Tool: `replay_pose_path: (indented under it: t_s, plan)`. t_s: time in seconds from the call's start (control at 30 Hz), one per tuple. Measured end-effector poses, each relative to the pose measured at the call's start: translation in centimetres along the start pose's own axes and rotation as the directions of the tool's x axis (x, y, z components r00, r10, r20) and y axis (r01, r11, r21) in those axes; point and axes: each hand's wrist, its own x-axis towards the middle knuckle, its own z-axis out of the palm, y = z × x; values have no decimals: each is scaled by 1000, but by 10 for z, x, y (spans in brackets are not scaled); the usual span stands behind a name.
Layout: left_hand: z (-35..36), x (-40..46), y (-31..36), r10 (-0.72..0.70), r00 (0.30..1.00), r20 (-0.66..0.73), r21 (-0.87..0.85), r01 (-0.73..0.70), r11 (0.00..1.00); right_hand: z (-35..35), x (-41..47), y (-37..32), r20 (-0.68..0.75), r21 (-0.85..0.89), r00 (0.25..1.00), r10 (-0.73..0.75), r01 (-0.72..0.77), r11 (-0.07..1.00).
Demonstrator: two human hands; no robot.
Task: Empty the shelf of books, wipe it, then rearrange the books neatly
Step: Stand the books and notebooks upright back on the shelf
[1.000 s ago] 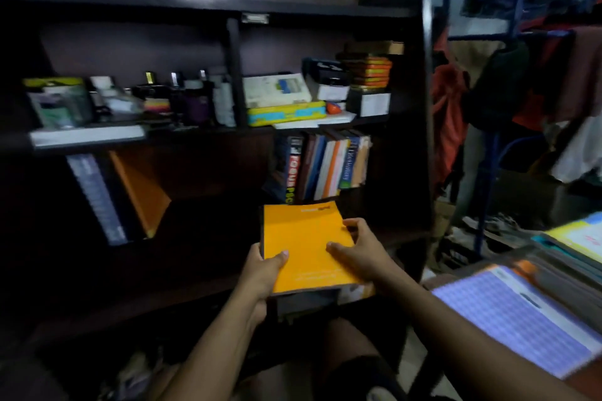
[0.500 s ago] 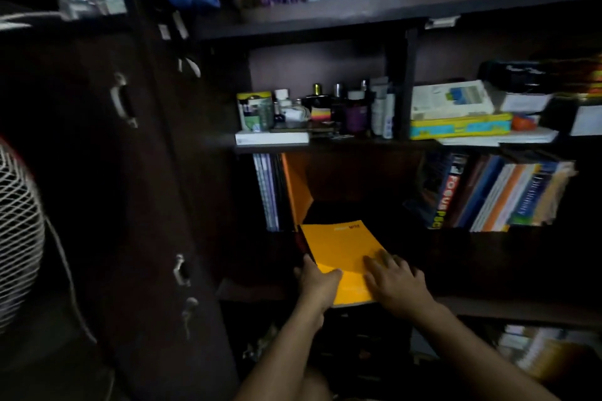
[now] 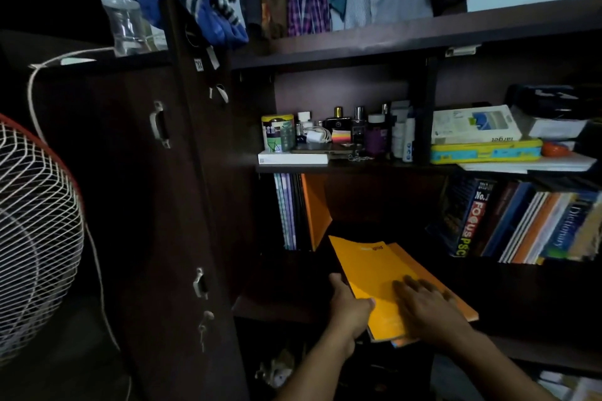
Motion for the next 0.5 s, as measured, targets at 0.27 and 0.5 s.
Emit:
replay_pose_path:
  t_s: [0.27, 0.5]
  plan:
    - [-55, -14, 14, 223, 969, -106, -61, -230, 971, -34, 4, -29, -5, 124, 998, -67, 67, 990]
    - [-105, 8, -4, 215, 894, -393, -58, -258, 965, -64, 47, -84, -77, 187, 995, -70, 83, 979]
